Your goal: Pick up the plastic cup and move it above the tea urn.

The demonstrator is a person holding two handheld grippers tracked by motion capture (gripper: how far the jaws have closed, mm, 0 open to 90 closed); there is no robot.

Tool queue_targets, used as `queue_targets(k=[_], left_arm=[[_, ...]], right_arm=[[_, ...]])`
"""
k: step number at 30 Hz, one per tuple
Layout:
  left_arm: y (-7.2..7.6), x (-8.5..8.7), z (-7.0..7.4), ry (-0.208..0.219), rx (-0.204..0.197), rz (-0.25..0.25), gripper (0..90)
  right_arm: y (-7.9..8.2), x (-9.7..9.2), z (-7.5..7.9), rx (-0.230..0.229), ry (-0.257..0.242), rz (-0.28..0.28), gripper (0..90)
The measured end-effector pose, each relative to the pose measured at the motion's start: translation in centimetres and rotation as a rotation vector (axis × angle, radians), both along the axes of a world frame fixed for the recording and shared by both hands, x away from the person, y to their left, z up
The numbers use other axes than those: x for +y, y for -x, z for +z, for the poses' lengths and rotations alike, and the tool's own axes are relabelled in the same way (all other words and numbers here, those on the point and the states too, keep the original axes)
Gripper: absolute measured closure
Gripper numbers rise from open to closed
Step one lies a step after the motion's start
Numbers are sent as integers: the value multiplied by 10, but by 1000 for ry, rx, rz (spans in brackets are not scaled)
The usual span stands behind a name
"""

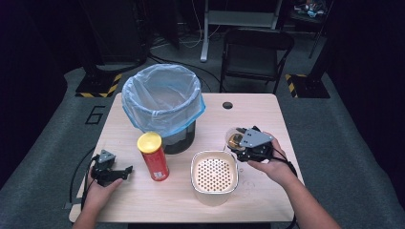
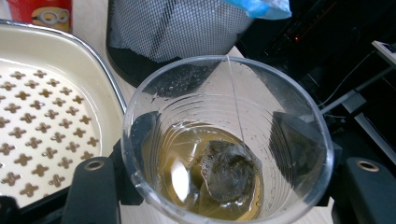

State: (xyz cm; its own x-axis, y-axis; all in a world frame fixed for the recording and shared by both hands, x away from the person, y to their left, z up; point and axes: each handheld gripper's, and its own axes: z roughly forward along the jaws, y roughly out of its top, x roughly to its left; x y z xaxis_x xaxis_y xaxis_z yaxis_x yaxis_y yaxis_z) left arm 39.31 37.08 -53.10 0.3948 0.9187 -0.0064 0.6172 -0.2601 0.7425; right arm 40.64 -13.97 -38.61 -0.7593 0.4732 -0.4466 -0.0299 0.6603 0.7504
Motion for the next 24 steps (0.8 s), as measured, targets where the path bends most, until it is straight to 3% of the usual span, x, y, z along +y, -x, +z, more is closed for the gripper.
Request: queue_targets(k=[3,15,16,17,20,24], left_arm=[[0,0,0,0,0,0,117],[0,0,0,0,0,0,117],[0,0,0,0,1,0,117],[0,0,0,2,6,0,117],[0,0,0,0,1,0,117],[0,0,0,-1,0,-1,117]], right_arm=[[1,3,0,-18,8,22,340],[15,18,-5,-169,110,96,342],[17,19,-5,-197,129,103,343],[23,24,-6,-254,189,118,344],[30,29,-10,-311,262,125,346],[40,40,-19,-445,411,140,349]])
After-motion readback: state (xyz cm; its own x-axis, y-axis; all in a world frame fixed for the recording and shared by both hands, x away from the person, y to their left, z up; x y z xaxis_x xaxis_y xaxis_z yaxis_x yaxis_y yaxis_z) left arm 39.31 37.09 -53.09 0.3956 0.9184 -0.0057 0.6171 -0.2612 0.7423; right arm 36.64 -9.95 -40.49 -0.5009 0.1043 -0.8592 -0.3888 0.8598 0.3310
